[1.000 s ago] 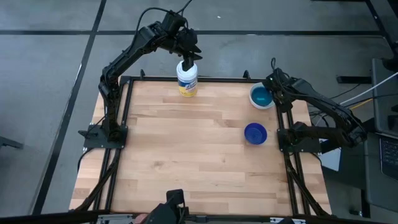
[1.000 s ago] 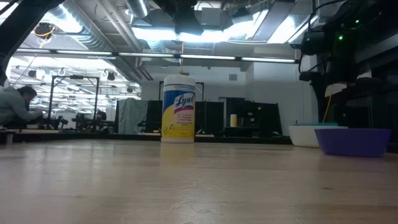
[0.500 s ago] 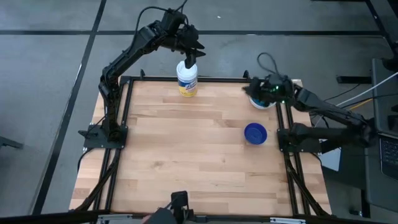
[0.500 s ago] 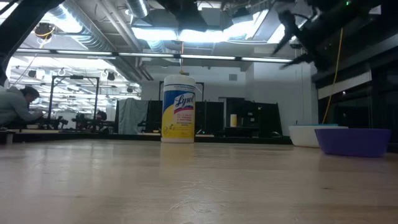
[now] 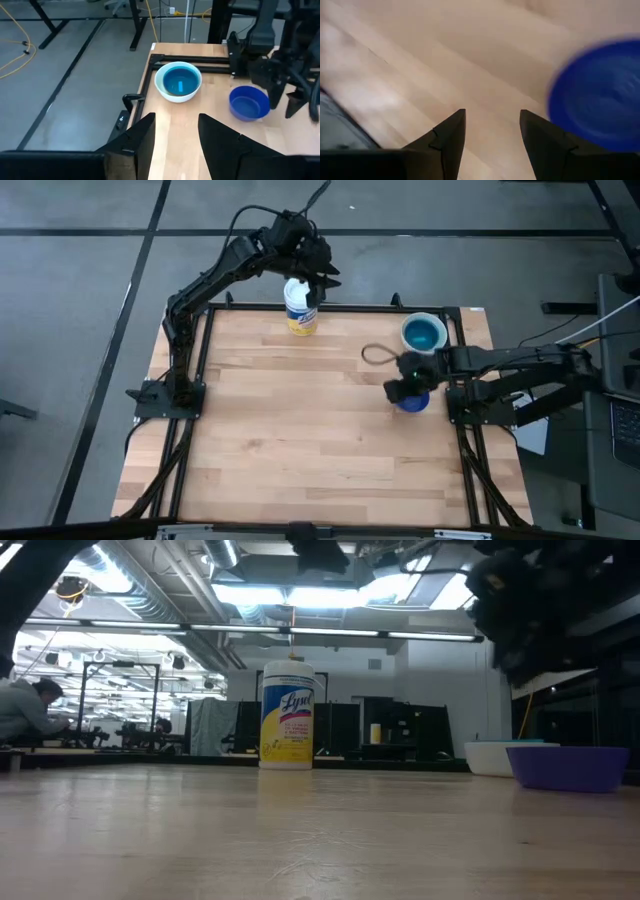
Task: Nest bowls inside each other
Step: Stack the blue bowl on the light blue bowl
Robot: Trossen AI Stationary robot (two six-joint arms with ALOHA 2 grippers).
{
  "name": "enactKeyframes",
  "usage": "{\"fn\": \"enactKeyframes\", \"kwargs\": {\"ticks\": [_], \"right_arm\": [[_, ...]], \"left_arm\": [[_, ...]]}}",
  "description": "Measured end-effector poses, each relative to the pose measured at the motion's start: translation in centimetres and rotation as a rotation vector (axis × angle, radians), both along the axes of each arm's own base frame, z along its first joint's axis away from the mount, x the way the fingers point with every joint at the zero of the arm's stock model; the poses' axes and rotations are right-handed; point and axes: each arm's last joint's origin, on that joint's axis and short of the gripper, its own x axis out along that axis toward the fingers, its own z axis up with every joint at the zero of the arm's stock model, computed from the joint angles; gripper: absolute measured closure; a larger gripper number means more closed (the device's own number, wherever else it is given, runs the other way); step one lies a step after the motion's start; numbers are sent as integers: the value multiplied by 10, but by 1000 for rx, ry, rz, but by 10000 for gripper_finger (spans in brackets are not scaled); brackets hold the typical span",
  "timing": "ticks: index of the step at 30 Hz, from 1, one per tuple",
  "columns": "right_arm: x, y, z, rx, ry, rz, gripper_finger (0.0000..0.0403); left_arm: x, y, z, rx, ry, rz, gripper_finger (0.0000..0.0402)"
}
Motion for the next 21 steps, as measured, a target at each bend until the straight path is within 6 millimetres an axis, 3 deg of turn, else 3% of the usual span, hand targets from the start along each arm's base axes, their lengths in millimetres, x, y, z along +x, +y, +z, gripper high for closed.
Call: {"fn": "enactKeyframes", "kwargs": {"ticks": [12, 21], "right_arm": [[-10, 20, -9, -67, 130, 83, 213], [-15, 22, -48, -19, 133, 57, 213]], "left_arm": [[15, -34, -1, 1, 31, -1, 256], [17, -38, -1, 6, 35, -5, 256]]}}
